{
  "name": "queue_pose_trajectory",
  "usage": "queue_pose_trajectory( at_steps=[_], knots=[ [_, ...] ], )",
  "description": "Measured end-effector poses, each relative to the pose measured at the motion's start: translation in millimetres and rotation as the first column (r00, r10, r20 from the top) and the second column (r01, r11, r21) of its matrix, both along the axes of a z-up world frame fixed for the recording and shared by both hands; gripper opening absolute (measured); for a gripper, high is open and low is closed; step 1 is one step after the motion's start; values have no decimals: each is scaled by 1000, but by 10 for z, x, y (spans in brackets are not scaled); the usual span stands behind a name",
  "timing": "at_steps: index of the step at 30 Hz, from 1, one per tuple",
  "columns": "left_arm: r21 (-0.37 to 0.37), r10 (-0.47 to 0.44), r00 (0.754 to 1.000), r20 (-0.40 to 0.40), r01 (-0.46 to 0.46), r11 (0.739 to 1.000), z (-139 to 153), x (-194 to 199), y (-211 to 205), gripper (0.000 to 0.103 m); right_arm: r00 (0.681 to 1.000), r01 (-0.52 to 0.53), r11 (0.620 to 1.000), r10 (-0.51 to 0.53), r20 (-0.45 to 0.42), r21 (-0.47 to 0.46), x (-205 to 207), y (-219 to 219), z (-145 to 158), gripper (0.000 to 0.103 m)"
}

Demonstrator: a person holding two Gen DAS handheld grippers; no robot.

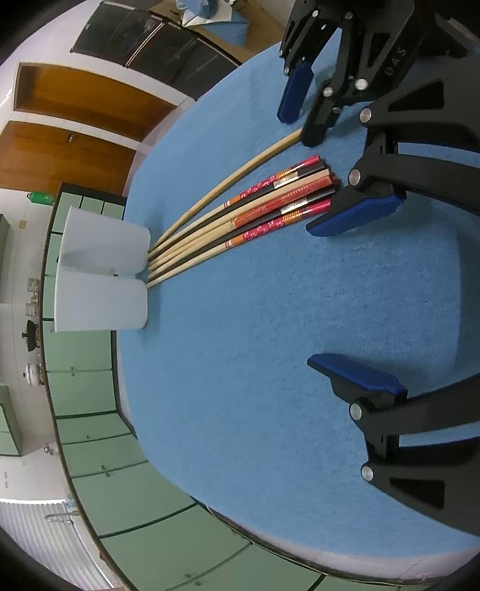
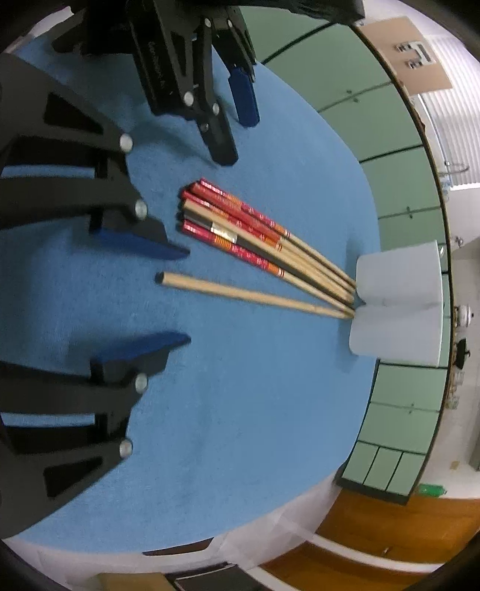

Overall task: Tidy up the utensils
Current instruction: 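Grasp the plain wooden chopstick with the right tool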

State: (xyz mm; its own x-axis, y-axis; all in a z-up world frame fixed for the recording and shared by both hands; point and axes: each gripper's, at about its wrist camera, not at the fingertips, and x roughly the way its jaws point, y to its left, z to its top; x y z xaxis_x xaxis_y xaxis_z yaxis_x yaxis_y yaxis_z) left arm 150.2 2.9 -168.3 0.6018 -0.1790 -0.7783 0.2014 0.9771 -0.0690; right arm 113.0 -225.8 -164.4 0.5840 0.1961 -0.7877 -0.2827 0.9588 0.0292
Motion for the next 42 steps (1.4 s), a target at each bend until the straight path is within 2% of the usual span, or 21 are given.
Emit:
queue_pose_trajectory(
  at_steps=[3,5,9,15,20,27,30,37,38,40,42],
  knots=[
    [-4,-16,1000,-7,16,1000,-5,-16,-35,65,1000,-4,1000,4,3,-5,-18,-6,10,11],
    [-11,-27,1000,-13,27,1000,-1,-35,-57,65,1000,5,1000,-5,0,3,-8,-49,12,8],
    [-22,-56,998,-17,55,998,16,-71,-124,65,1000,17,1000,-17,-9,22,40,-107,-1,8],
    [9,-80,997,-10,80,997,3,-68,-229,69,1000,18,999,-18,-10,29,32,-97,-4,8],
    [53,-40,999,-11,40,998,-22,-24,-161,71,1000,21,999,-20,-13,39,39,-78,-6,8],
    [51,-17,1000,-1,17,999,10,-50,-51,71,1000,22,998,-21,-15,62,28,-90,-5,10],
    [33,-19,1000,-6,19,999,6,-39,-66,71,1000,22,998,-21,-17,66,22,-94,-6,11],
    [44,-12,1000,-12,13,999,-30,47,-133,70,1000,23,997,-22,-16,68,22,-86,-15,13],
    [47,-11,1000,-12,12,999,-34,52,-139,70,1000,23,997,-22,-16,69,23,-80,-14,13],
    [43,-15,1000,-5,15,999,-23,49,-147,60,1000,24,997,-23,-16,70,26,-69,-15,12],
    [35,-26,1000,0,26,999,-11,36,-160,41,1000,25,997,-24,-16,74,26,-72,-16,11]
  ],
)
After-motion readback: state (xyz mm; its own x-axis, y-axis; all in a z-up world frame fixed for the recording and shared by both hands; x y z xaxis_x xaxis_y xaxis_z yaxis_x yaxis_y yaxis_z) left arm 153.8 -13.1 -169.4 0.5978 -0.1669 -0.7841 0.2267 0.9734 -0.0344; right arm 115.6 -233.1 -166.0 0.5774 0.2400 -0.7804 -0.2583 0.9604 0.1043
